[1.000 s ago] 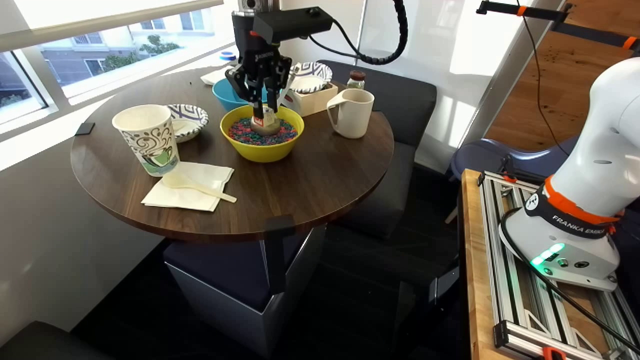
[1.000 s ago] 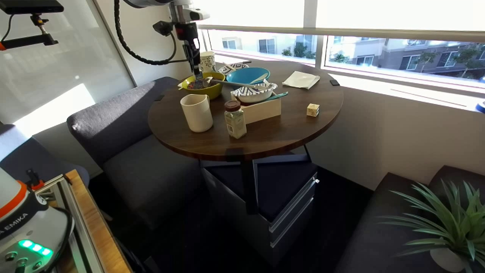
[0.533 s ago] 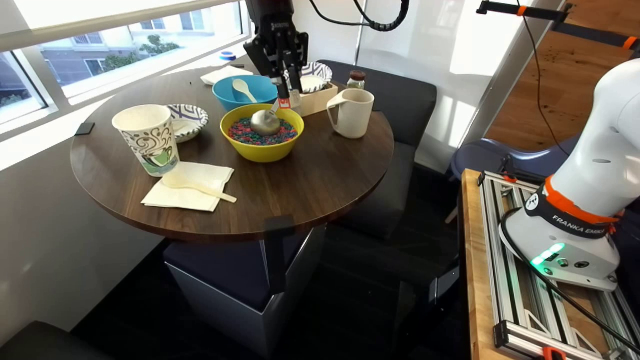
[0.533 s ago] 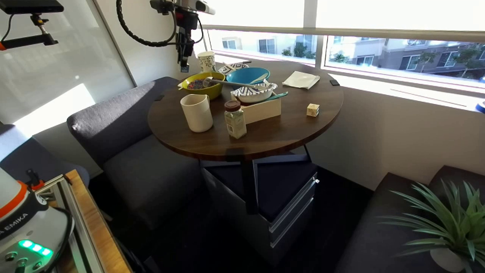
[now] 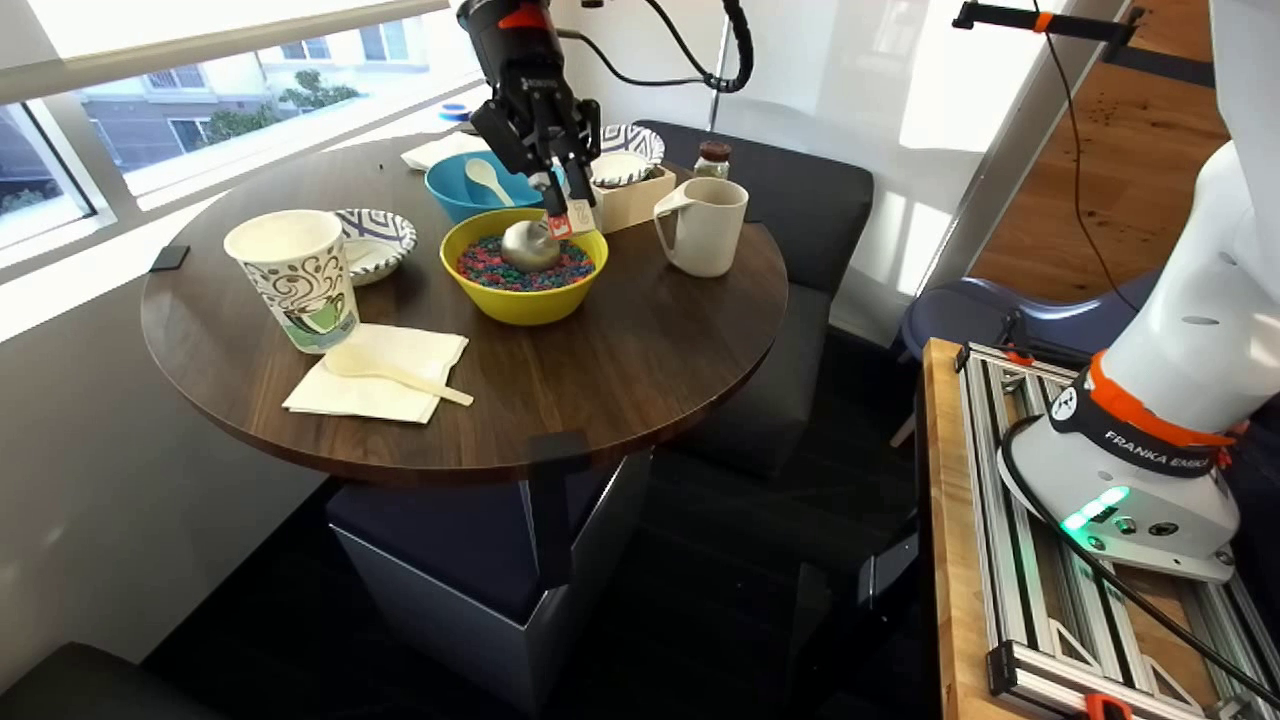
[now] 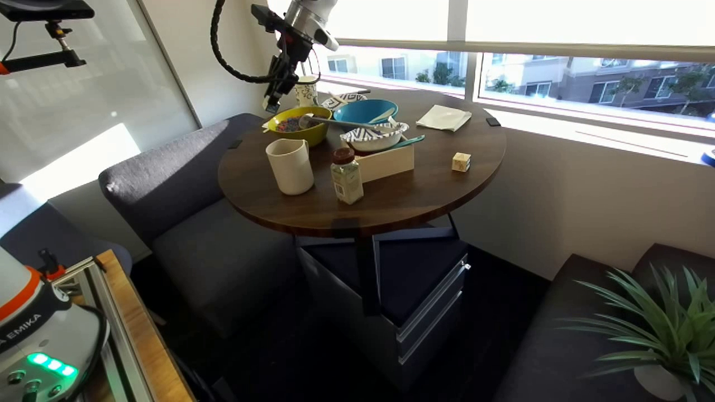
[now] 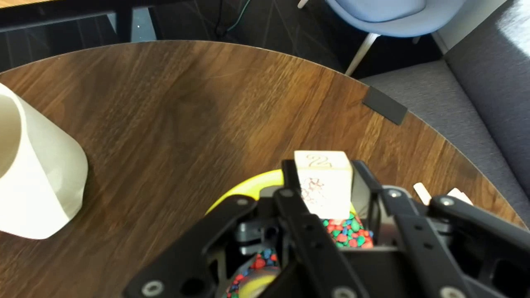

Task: Remove the block from the yellow bowl and put it on the table

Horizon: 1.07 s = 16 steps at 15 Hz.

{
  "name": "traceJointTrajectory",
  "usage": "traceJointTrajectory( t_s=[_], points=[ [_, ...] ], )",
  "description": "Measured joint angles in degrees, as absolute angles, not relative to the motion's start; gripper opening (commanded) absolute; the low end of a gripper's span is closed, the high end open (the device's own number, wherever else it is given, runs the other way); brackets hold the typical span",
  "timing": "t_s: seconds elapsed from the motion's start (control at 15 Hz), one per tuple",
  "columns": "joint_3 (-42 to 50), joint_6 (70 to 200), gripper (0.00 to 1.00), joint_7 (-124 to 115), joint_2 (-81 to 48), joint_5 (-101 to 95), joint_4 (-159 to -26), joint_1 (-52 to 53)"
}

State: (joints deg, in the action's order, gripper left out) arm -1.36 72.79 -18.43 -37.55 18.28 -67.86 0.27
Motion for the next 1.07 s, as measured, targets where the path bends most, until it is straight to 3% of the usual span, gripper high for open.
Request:
traceJointTrajectory(
  t_s=[0.53, 1.07],
  points=[
    [-1.4, 66.1, 0.09, -22.6, -45.1, 22.0, -55.9, -0.7],
    [-0.5, 67.5, 0.09, -23.5, -45.1, 17.0, -53.4, 0.4]
  ],
)
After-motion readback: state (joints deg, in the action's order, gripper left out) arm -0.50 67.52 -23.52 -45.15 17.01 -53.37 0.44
